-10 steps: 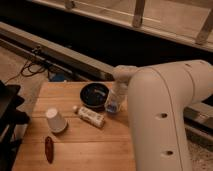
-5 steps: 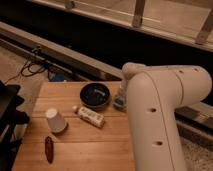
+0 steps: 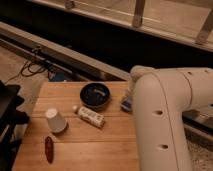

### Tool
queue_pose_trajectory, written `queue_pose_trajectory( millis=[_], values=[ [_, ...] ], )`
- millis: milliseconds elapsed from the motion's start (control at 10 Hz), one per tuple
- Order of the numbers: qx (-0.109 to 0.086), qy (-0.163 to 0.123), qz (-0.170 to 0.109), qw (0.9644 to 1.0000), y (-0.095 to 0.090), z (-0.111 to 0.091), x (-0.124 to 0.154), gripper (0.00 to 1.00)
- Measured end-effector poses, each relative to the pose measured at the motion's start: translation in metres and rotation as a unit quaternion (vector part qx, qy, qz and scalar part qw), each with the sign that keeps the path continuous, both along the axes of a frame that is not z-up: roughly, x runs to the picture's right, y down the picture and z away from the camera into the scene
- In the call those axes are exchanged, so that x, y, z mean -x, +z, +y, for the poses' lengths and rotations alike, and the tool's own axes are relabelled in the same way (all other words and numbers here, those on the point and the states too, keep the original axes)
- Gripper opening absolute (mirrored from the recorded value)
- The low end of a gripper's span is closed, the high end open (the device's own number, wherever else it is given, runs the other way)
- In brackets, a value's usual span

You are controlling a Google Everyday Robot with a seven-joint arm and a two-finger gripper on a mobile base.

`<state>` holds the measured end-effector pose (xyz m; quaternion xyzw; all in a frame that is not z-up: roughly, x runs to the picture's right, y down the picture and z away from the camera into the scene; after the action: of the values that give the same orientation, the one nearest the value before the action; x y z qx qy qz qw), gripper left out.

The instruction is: Wipe the white sponge on the table

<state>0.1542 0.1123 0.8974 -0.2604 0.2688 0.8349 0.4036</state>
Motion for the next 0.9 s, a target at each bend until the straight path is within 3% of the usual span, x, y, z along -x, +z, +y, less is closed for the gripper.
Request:
queue_pose_trajectory(
  millis=[200, 400, 700, 900],
  values=[
    [0.003, 0.005, 0.001, 1.0000, -0.020, 0.016, -0.007, 0.17],
    [-0.004, -0.003, -0.022, 0.9997, -0.035, 0.023, 0.008, 0.17],
    [-0.002, -0.024, -0.087, 0.9959, -0.052, 0.032, 0.064, 0.17],
    [0.012, -0.045, -0.136, 0.9896, -0.061, 0.041, 0.105, 0.17]
  ],
)
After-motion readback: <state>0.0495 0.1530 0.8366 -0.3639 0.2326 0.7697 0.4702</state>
